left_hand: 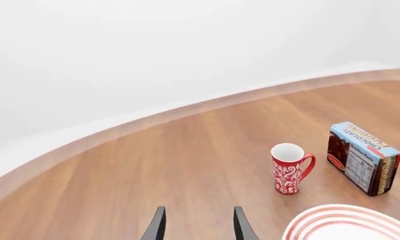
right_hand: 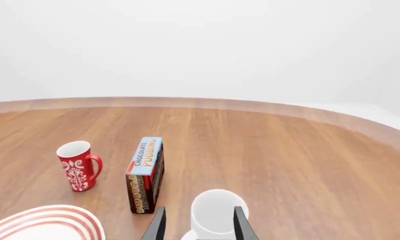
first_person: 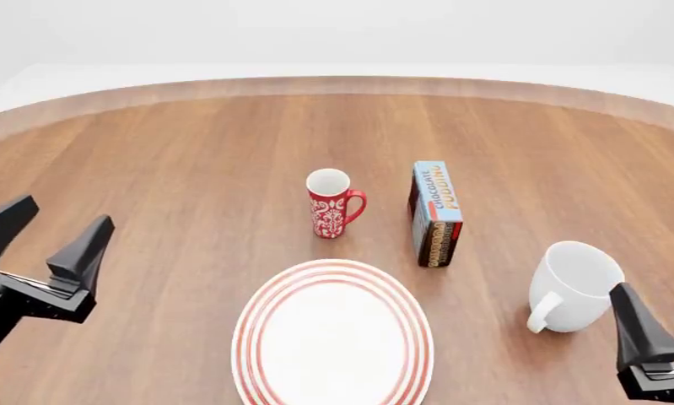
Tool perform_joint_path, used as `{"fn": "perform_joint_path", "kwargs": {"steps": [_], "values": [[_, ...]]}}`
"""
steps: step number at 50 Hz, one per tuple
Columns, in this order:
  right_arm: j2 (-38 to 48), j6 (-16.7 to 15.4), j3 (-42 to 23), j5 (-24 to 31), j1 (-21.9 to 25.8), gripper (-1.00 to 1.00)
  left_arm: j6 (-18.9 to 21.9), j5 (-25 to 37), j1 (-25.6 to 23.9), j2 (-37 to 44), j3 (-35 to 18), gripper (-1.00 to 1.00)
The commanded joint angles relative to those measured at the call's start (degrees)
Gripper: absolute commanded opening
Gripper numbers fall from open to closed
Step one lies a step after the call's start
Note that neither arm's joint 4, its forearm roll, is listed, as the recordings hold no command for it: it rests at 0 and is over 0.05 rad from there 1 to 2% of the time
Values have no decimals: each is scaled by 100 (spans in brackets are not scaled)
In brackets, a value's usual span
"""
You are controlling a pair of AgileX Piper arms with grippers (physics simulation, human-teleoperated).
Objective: Pick up the white mug and put it on the plate, and put the chocolate pudding to the right of the plate.
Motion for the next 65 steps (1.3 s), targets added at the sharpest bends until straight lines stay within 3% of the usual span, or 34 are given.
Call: {"fn": "perform_joint_path", "kwargs": {"steps": [1, 30, 65], "values": [[5, -1, 3, -2, 10, 100, 55, -241, -330, 499, -201, 100], [12, -14, 3, -7, 32, 100, 15, -974, -1365, 1880, -708, 100], [23, -21, 5, -19, 51, 100, -83, -1235, -2393, 2919, -1298, 100]]}}
